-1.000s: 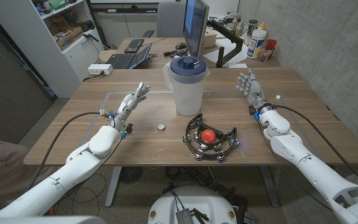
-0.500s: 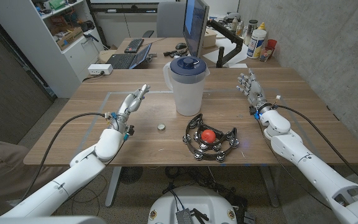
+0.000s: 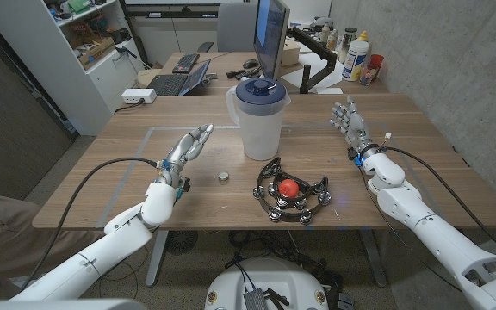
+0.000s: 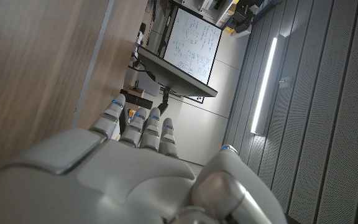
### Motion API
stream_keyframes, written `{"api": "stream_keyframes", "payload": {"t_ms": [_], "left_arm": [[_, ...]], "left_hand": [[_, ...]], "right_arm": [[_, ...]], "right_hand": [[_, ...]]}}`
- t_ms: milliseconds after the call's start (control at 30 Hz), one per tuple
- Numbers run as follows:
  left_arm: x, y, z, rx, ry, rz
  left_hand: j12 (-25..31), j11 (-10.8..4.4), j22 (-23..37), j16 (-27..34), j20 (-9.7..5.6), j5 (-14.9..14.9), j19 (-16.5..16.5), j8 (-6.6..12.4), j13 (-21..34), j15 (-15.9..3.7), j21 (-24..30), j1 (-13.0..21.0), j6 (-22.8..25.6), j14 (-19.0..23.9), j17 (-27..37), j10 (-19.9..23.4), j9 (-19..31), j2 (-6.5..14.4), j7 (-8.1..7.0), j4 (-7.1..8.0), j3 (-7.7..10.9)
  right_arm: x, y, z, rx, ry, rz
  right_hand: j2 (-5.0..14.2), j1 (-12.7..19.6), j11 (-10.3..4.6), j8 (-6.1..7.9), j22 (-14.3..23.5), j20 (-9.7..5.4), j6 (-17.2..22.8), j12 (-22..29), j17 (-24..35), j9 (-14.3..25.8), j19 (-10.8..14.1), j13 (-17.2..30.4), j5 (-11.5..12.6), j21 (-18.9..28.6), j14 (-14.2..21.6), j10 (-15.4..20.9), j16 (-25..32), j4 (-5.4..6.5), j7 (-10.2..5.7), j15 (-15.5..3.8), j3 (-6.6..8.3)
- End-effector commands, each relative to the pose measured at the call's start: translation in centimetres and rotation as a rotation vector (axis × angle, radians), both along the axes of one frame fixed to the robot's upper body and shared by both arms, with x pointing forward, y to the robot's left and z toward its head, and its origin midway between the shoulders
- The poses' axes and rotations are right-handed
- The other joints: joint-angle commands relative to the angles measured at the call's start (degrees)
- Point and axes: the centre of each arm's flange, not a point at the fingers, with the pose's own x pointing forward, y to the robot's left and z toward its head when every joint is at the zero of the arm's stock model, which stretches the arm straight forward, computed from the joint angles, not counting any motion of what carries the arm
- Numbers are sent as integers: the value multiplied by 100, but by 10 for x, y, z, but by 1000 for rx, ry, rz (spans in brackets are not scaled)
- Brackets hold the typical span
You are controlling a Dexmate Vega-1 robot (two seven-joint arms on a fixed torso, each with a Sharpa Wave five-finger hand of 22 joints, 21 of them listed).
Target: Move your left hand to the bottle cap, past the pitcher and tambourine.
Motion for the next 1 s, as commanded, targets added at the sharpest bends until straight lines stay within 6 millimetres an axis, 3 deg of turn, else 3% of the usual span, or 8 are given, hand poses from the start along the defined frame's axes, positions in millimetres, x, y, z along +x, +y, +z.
{"api": "stream_keyframes", "payload": {"t_ms": [33,1000], "left_arm": [[-4,-12,-5,84,-2,56],[-1,-22,-27,158,57,98]], "left_hand": [[-25,-5,7,-3,-34,40,-34,20,15,-779,-22,79,-10,-43,7,-60,4,1,-24,-31,-12],[-83,28,12,-13,-79,185,-159,-18,17,-718,-50,244,-115,-280,10,-332,0,35,3,-88,30]], "right_arm": [[1,-6,-9,-6,18,-5],[1,-5,-3,-10,-14,-18]], "right_hand": [[71,5,9,-29,22,-6,65,-10,24,19,38,21,29,23,1,18,19,37,10,-7,0],[77,19,-46,-95,20,-42,-133,-40,21,19,32,21,38,19,-74,-41,-3,37,-28,-34,-2]]}}
